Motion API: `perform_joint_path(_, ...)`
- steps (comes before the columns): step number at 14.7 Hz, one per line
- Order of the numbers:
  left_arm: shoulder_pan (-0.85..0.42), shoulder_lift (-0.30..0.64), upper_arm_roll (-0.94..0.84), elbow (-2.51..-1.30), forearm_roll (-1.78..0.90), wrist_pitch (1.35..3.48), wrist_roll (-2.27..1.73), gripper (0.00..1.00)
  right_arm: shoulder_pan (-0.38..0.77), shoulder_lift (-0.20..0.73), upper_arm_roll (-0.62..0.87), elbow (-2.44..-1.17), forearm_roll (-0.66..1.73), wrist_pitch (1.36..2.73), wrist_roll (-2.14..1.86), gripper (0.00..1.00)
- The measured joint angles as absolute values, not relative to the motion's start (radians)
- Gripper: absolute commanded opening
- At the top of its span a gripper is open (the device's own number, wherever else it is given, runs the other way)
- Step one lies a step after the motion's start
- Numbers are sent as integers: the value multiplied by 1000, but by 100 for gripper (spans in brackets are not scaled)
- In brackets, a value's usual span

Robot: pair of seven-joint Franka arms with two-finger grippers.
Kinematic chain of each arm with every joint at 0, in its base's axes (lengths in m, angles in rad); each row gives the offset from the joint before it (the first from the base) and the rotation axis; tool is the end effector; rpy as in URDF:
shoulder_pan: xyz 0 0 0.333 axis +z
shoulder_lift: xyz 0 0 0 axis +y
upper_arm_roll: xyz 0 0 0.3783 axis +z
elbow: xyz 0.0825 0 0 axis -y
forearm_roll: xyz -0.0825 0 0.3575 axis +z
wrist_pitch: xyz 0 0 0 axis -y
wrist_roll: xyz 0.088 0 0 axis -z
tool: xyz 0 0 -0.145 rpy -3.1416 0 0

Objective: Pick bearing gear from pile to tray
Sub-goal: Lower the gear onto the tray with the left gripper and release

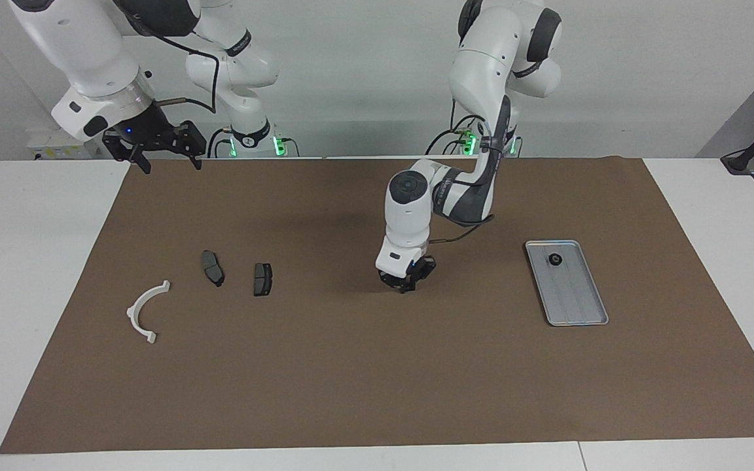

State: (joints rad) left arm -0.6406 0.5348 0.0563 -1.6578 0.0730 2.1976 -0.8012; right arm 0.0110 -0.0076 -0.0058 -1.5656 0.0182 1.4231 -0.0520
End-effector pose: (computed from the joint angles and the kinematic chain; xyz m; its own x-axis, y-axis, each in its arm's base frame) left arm 0.5763 -0.3818 0.3314 0.9844 0.1633 0.0653 0.1671 -0.9842 -0.0589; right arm 0.5037 0.0055 0.6435 0.9893 0.0598 -0.1333 0.0569 -0.9981 -0.0252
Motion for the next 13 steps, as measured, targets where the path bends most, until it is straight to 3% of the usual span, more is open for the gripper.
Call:
perform_joint_path(3, -490, 464, 59, -1644, 50, 2017, -542, 0, 12, -8, -3, -1568, 15, 1452, -52, 100)
perform_joint_path(7, -215, 307, 64, -1673, -6, 1857, -105, 0, 16, -6, 0, -1573, -64, 1592, -52, 100)
perform_joint_path(10, -101, 265, 63, -1769, -11, 1917, 57, 0, 16, -6, 0, -1573, -66, 1615, -40, 100)
perform_joint_path(13, -83, 260, 60, -1927, -13, 2116, 87, 0, 17, -6, 18, -1575, -65, 1610, 57, 100)
